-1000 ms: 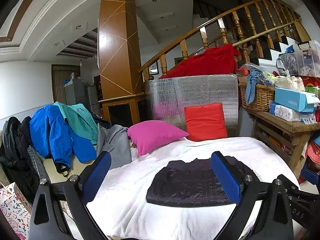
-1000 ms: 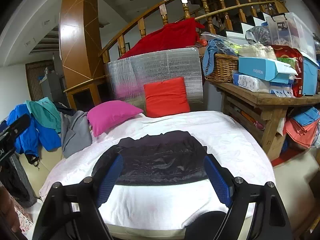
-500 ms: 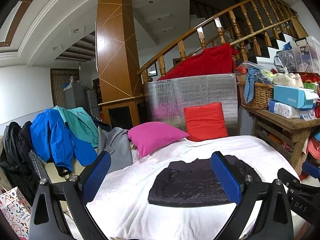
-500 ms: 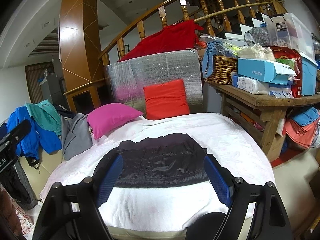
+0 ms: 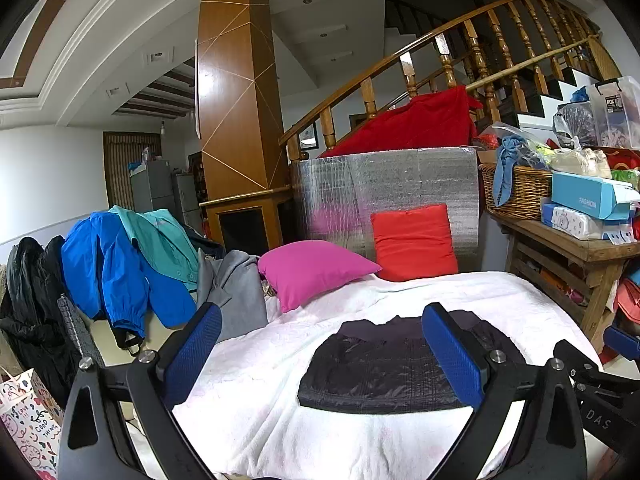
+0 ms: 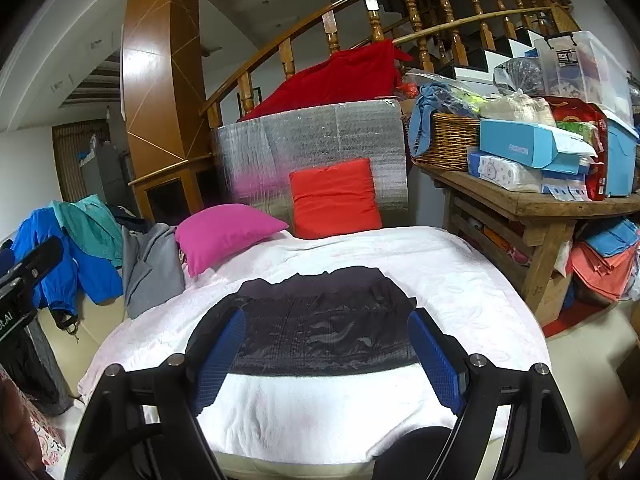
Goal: Fold large clothes
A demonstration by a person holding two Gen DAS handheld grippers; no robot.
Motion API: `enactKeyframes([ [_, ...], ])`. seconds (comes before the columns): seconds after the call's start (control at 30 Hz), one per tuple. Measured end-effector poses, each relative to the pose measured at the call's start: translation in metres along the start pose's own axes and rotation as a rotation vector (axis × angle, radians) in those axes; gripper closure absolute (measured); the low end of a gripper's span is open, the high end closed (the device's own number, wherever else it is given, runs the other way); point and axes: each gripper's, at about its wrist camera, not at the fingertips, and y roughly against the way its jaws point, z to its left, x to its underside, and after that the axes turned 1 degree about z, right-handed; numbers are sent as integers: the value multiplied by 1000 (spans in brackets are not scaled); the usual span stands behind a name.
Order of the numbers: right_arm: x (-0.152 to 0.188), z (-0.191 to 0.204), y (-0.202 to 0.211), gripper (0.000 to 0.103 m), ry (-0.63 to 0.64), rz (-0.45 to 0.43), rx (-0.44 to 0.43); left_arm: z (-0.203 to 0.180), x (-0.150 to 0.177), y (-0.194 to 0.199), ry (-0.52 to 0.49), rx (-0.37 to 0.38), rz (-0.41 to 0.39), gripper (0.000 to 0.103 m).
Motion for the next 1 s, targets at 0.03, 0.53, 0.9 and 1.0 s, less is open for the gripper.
enactKeyframes([
  [0.03, 0, 1, -1, 17, 1, 2, -1, 0, 0, 0, 1, 1, 2, 3],
  [0.53, -2, 17, -19, 17, 46, 28, 0, 6, 6, -19, 6, 16, 42, 3],
  [0.9, -15, 21, -44, 17, 55, 36, 2, 5, 6, -50, 25, 9, 83, 3],
  [1.0, -16, 22, -56, 17, 60, 49, 0, 3, 6, -59, 23, 8, 94, 3],
])
